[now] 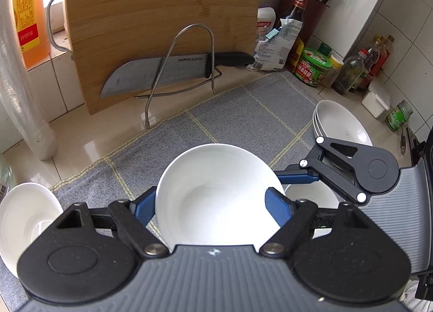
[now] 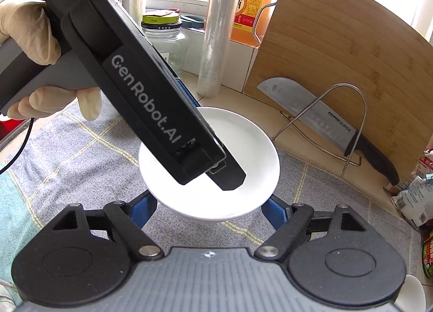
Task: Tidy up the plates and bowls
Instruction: 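Lift the white bowl with the left tool and carry it over the pink-flowered bowl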
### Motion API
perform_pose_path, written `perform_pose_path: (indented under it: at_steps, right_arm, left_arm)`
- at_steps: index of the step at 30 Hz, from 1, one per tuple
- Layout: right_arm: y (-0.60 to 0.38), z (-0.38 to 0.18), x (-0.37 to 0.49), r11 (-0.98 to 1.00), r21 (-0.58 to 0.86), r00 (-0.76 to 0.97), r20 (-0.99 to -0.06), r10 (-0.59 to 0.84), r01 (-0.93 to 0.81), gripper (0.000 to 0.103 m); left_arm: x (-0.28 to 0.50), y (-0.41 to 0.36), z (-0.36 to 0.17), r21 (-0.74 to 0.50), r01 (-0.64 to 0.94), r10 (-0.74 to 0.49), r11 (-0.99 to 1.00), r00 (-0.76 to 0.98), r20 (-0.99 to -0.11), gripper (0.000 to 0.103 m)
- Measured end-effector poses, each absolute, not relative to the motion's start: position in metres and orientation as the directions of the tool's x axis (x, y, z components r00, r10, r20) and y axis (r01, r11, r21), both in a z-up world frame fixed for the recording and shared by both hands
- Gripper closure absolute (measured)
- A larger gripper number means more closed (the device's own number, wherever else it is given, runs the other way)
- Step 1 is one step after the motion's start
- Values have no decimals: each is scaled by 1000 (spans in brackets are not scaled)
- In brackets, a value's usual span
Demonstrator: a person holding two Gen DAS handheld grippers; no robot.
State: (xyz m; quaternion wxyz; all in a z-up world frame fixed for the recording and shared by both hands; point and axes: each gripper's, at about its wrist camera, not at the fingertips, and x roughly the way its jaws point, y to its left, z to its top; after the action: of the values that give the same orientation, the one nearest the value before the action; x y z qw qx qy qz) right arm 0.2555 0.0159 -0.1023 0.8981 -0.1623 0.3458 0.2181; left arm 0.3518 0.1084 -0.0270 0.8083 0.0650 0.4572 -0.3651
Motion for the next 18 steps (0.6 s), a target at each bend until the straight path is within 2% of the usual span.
perform_pose_path:
  at_steps: [18]
  right_arm:
    - [-29,-86,201,926,-160,719,-679,148,-342,16]
  left_arm:
    - [319,43,-10,-217,770,-593,600,246,-767,20]
